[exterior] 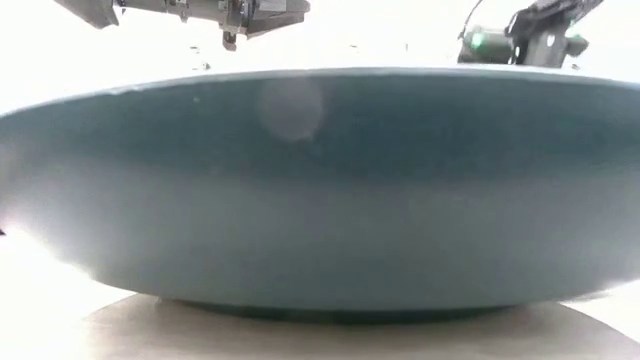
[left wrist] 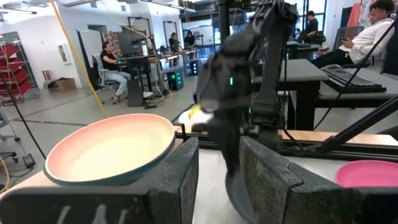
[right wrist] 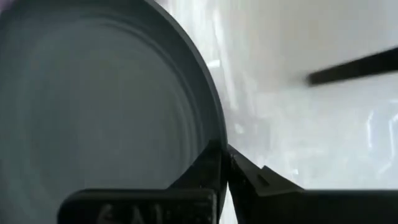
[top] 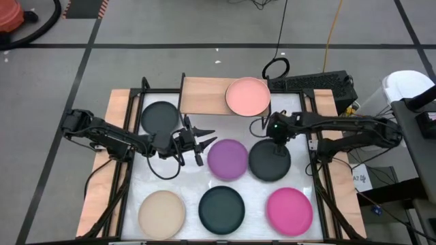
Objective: Place and stack plates onto a shelf
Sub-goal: Stack the bottom black plate on top of the light orange plate on the shelf
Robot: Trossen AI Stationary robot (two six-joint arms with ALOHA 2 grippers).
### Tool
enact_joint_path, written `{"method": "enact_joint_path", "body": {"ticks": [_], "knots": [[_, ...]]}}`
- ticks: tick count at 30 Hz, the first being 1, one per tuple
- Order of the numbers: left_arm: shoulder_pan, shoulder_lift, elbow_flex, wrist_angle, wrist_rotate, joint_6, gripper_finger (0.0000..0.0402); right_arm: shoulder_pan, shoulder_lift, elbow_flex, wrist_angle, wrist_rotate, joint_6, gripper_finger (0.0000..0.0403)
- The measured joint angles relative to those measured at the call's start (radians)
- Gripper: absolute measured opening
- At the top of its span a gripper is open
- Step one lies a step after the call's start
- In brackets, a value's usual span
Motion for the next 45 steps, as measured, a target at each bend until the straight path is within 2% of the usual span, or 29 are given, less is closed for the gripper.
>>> {"method": "enact_joint_path", "body": {"ticks": [4, 9, 11, 17, 21, 24, 32, 39, 45], "knots": [[0.0, 0.0, 0.0, 0.0, 0.0, 0.0, 0.0122, 0.0, -0.095, 0.105, -0.117, 0.008, 0.021, 0.0001], [0.0, 0.0, 0.0, 0.0, 0.0, 0.0, 0.0122, 0.0, -0.206, 0.235, -0.108, 0.005, 0.03, 0.0], [0.0, 0.0, 0.0, 0.0, 0.0, 0.0, 0.0122, -0.004, -0.237, 0.27, -0.008, 0.027, 0.03, 0.0], [0.0, 0.0, 0.0, 0.001, 0.0, 0.0, 0.0122, -0.067, -0.245, 0.309, 0.402, 0.23, -0.009, 0.0], [0.0, 0.0, 0.0, 0.001, 0.0, -0.01, 0.0122, -0.162, -0.156, 0.361, 0.473, 0.239, -0.026, 0.0], [0.0, 0.0, 0.0, 0.001, 0.0, -0.017, 0.0122, -0.239, -0.048, 0.423, 0.436, 0.212, -0.033, 0.0], [-0.001, 0.0, 0.0, 0.001, 0.0, -0.021, 0.0122, -0.409, 0.21, 0.665, 0.16, 0.094, -0.019, 0.0], [0.0, 0.0, 0.0, 0.0, 0.0, -0.022, 0.0122, -0.5, 0.268, 0.846, -0.024, -0.023, 0.0, 0.0], [0.0, 0.0, 0.0, 0.0, 0.0, -0.017, 0.0122, -0.562, 0.328, 0.864, -0.184, -0.039, -0.008, 0.0]]}}
